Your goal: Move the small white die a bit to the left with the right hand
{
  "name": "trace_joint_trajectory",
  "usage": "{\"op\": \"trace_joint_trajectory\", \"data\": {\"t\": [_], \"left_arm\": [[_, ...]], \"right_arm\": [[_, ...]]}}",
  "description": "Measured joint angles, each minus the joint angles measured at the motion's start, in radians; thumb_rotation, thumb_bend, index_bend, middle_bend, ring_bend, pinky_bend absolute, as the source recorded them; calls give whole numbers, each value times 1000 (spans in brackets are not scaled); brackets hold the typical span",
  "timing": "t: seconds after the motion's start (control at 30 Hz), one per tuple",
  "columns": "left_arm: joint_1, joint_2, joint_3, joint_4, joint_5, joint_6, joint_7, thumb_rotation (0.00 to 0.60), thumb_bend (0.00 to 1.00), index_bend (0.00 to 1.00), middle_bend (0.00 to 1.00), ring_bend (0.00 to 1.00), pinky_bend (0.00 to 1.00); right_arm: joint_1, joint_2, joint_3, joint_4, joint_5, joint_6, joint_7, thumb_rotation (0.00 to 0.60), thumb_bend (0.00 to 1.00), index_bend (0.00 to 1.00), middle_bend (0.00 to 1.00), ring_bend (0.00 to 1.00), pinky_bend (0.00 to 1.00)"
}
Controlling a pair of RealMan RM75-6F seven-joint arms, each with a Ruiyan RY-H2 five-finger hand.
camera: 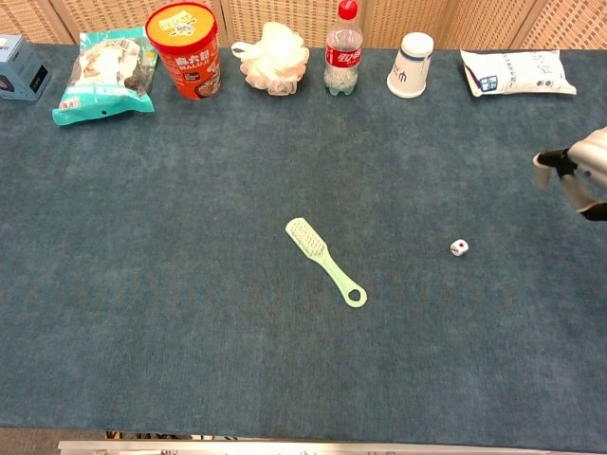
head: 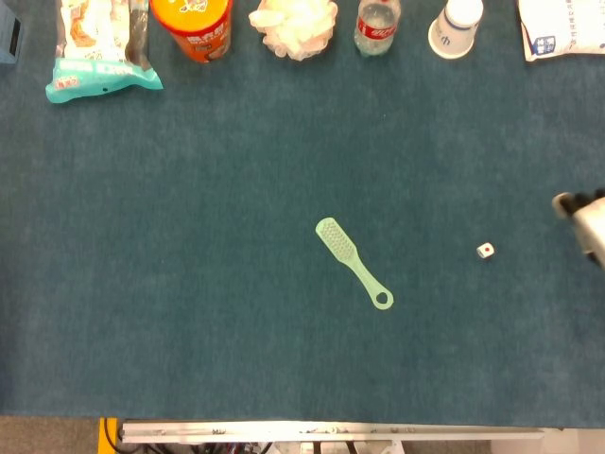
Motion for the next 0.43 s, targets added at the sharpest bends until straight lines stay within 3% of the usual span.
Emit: {"op": "trace_joint_trajectory", "data": {"t": [0.13,0.3,0.43], "left_arm": [[-12,0,12,13,27,-19,-33,600,0,367,355,263,347],[-27,-3,17,28,29,-49,-50,600,0,367,356,264,347],[-40,-5,17,34,18,-76,-54,600,0,368,357,265,348]], "right_arm": [[-74,-12,25,54,-48,160,85,600,331,462,478,463,520],[-163,-58,65,171,-90,338,217,600,317,463,467,452,505],[-214,-73,101,226,-103,388,310,600,314,462,460,451,505]]}}
